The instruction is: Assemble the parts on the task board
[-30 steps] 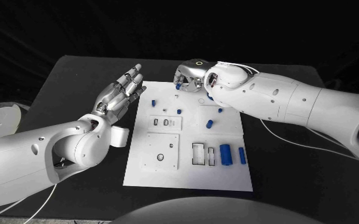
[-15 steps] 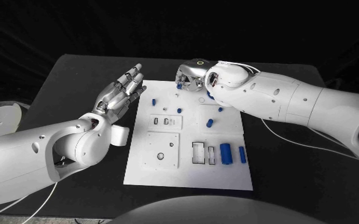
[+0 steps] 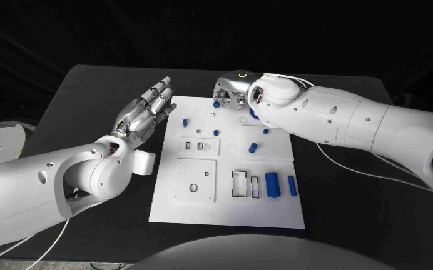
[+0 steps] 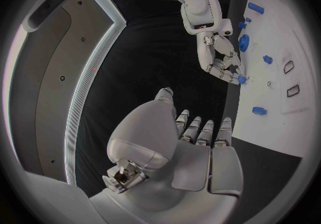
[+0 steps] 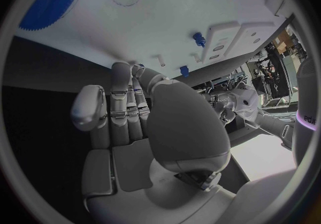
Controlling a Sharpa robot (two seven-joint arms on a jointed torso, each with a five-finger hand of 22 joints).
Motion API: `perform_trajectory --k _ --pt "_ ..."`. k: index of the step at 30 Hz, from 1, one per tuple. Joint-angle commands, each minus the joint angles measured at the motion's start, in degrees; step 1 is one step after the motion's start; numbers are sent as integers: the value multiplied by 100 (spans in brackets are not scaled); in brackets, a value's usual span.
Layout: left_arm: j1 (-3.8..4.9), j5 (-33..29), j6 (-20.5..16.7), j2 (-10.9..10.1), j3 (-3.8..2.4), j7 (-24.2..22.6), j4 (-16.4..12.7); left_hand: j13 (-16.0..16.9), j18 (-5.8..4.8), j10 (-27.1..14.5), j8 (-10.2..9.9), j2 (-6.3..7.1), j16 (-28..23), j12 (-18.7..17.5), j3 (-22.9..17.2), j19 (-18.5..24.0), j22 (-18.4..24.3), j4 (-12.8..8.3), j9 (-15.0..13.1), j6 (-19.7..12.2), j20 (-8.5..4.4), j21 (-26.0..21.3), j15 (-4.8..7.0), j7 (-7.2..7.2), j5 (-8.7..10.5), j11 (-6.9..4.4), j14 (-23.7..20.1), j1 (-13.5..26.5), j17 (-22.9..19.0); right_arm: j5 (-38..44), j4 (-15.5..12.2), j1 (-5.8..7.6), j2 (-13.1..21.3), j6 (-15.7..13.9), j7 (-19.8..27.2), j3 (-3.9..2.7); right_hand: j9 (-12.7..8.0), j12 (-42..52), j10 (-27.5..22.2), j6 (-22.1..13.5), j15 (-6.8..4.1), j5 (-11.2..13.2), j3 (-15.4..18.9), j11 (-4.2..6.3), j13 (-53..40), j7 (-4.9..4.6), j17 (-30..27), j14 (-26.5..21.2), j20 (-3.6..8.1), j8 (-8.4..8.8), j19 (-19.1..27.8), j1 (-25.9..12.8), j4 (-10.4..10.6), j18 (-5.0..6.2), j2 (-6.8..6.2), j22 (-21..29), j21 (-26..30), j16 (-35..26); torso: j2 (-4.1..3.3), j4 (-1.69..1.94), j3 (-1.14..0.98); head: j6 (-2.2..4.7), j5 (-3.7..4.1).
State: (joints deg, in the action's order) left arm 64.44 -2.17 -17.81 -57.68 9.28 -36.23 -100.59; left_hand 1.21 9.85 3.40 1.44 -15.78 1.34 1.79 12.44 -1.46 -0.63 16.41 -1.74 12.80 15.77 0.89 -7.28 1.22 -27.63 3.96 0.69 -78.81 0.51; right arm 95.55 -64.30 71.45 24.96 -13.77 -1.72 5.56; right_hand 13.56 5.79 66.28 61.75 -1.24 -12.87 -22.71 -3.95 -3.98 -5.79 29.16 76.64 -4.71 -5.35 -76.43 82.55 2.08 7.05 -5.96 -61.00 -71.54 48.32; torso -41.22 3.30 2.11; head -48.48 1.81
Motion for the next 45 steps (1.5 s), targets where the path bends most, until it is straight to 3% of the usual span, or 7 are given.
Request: perform_trajectory --k 1,11,23,30,33,38,45 --pt "6 -42 93 9 -1 -29 -8 6 48 -2 38 14 38 36 -40 -2 -7 0 -6 15 23 26 -20 -11 -39 56 13 -60 10 60 8 -20 0 82 -24 12 -3 -43 -56 -23 -15 3 -1 -10 -3 -11 -10 -26 5 13 50 -59 40 -80 -11 -8 15 -20 4 1 6 -2 5" --pt "5 -53 88 -5 1 -30 -1 9 48 3 40 24 53 53 -40 -6 -8 -1 -7 26 25 29 -28 -4 -40 71 21 -65 14 -27 21 -20 63 -150 -130 9 -477 -199 -844 -2015 61 94 -10 -196 9 8 -20 -210 -66 196 281 -113 46 -22 -168 235 269 -107 8 -10 2 26 -13" --pt "4 -54 92 5 9 -32 56 15 48 11 44 37 76 84 -48 -12 -9 -12 -11 47 30 31 -43 11 -53 91 34 -89 21 -107 -1038 390 1068 -506 -230 -16 -427 38 -596 -1429 72 130 31 -145 -70 -137 1 -231 -88 -26 290 -177 133 -21 -125 184 287 -88 81 -42 17 94 11" --pt "3 -54 103 11 13 -25 82 18 47 17 47 42 96 111 -63 -16 -10 -22 -12 60 34 33 -57 21 -69 104 45 -117 26 -122 -1559 430 1731 -304 -230 14 -429 953 426 -1185 -99 239 150 216 -570 -51 10 -241 43 -49 282 -133 104 -20 -135 116 284 -93 85 -66 5 153 10" --pt "2 -54 112 25 15 -20 101 19 47 18 47 43 103 121 -69 -17 -10 -27 -13 62 35 33 -61 23 -75 108 48 -129 27 -146 -1576 367 1857 -172 -268 30 -475 2372 -7 -1121 -175 389 439 281 -1871 -7 43 -245 154 39 346 -200 134 -21 -109 156 391 -113 90 -71 6 166 26" --pt "0 -54 147 49 17 -9 130 21 47 20 50 40 119 142 -88 -21 -11 -35 -15 80 40 35 -71 34 -94 118 57 -157 31 -245 -1527 190 1996 -109 -333 42 -519 7086 908 -1109 -143 473 754 335 -6869 -19 3332 570 145 138 -174 -454 341 -188 -12 -749 -276 2344 82 -63 -8 176 33" --pt "-1 -54 159 44 21 7 137 22 46 19 51 41 129 151 -95 -24 -12 -38 -16 90 43 37 -77 41 -104 123 61 -170 33 -310 -1424 15 2026 -117 -384 46 -505 8421 2372 -1079 -137 626 1060 301 -8602 -46 5459 1125 110 134 -496 -844 616 -331 20 -1456 -811 3785 82 -61 5 162 28"
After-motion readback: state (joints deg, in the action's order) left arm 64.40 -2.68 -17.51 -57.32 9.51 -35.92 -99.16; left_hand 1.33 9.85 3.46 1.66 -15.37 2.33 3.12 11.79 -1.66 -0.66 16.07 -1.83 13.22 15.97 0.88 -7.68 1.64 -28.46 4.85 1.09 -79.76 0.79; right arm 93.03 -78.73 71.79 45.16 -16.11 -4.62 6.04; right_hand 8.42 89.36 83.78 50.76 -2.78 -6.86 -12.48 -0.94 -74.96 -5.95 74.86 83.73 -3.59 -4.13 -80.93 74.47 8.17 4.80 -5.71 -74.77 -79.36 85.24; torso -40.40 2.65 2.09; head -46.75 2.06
